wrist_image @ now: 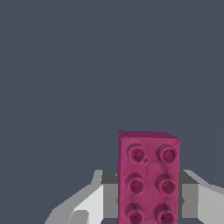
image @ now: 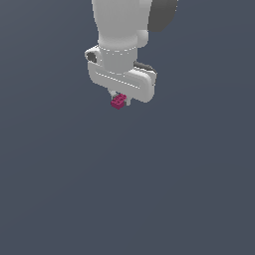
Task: Pick up the object and move it to a goal position.
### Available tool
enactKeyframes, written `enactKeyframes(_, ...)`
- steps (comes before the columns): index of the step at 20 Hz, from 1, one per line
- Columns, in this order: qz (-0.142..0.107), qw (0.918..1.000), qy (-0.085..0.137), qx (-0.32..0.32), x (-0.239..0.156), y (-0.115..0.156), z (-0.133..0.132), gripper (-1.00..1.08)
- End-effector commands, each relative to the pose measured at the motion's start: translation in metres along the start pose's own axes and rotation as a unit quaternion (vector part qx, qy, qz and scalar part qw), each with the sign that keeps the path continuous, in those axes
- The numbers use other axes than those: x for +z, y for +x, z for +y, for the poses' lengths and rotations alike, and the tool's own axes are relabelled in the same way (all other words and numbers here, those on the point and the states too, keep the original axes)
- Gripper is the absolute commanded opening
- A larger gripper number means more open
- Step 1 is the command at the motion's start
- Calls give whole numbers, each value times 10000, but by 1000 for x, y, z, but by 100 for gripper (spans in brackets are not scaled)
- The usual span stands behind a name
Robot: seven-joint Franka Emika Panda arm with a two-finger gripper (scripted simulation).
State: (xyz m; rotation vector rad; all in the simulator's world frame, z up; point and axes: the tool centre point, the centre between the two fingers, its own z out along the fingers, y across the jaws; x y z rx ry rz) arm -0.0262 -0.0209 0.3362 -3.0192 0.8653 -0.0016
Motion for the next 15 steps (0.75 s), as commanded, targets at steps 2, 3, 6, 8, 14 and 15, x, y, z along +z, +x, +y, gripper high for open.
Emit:
enactKeyframes(2, -4, 10000, -5, -4, -27, 4, 5, -100)
enactKeyframes(3, -4, 10000, -5, -4, -33, 5, 6, -100)
enactKeyframes(6, -4, 10000, -5, -4, -48, 8, 9, -100)
enactKeyframes(8, -4, 10000, -6, -7, -56, 10, 10, -100)
enactKeyframes(14, -4, 10000, -6, -7, -66, 13, 11, -100)
enactKeyframes(15, -4, 10000, -6, -7, -66, 13, 11, -100)
